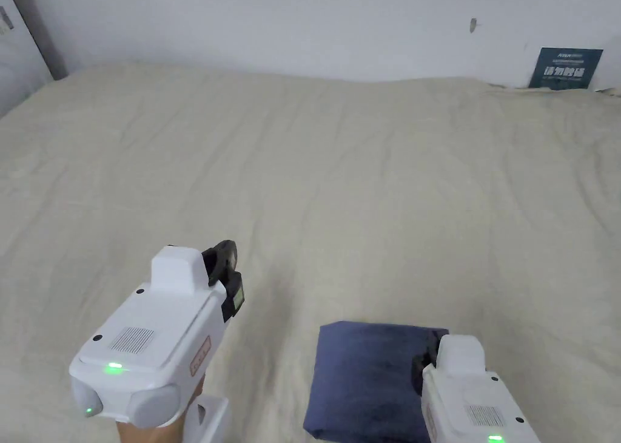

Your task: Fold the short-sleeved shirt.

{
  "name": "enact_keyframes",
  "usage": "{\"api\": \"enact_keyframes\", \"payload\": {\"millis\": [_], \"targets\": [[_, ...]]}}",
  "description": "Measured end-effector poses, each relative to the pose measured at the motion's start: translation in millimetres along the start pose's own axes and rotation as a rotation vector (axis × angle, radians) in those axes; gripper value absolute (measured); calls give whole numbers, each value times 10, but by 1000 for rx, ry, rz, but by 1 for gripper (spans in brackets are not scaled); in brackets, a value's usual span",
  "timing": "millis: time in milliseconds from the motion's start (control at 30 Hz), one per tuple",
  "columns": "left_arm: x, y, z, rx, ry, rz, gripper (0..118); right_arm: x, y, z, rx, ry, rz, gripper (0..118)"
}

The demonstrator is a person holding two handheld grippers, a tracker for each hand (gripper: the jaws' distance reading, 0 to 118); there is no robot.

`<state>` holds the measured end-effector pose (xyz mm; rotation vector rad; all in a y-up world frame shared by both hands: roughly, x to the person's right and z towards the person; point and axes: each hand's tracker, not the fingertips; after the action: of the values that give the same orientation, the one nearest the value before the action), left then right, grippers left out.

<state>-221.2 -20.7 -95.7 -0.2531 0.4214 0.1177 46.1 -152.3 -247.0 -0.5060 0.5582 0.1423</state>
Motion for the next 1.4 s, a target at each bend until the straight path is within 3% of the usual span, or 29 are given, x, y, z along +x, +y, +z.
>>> {"api": "enact_keyframes", "payload": {"millis": [333,400,467,500,533,567,600,633,800,900,1000,1033,1233,1333,1400], "targets": [[52,-282,-224,-244,-117,130,0,-33,-449,-195,-75,-4,1,0],[161,-313,-310,-356,-166,201,6,-20,-459,-211,-73,-1,10,0],[214,-425,-452,-452,-224,284,29,-5,-464,-199,-70,5,11,0],[199,-508,-538,-511,-249,301,51,4,-464,-196,-69,9,10,0],[242,-592,-617,-569,-270,314,79,10,-461,-192,-72,12,8,0],[283,-659,-678,-617,-291,319,95,19,-458,-186,-72,15,8,0],[327,-743,-744,-652,-302,321,104,27,-455,-187,-74,19,8,0],[357,-819,-814,-696,-311,307,106,27,-451,-190,-77,21,8,0],[468,-1058,-1105,-854,-352,312,104,35,-443,-185,-82,24,-1,0],[498,-1170,-1236,-890,-344,308,80,40,-438,-184,-85,24,-9,0],[518,-1165,-1267,-893,-357,279,66,56,-436,-185,-88,30,-15,0],[512,-1144,-1238,-892,-372,271,53,60,-434,-185,-89,32,-15,0],[557,-1099,-1285,-949,-380,280,43,89,-404,-187,-97,51,-3,0],[586,-1123,-1282,-928,-383,239,24,116,-340,-176,-109,65,-1,0],[634,-1085,-1212,-883,-388,169,20,143,-264,-124,-111,72,-5,0]]}}
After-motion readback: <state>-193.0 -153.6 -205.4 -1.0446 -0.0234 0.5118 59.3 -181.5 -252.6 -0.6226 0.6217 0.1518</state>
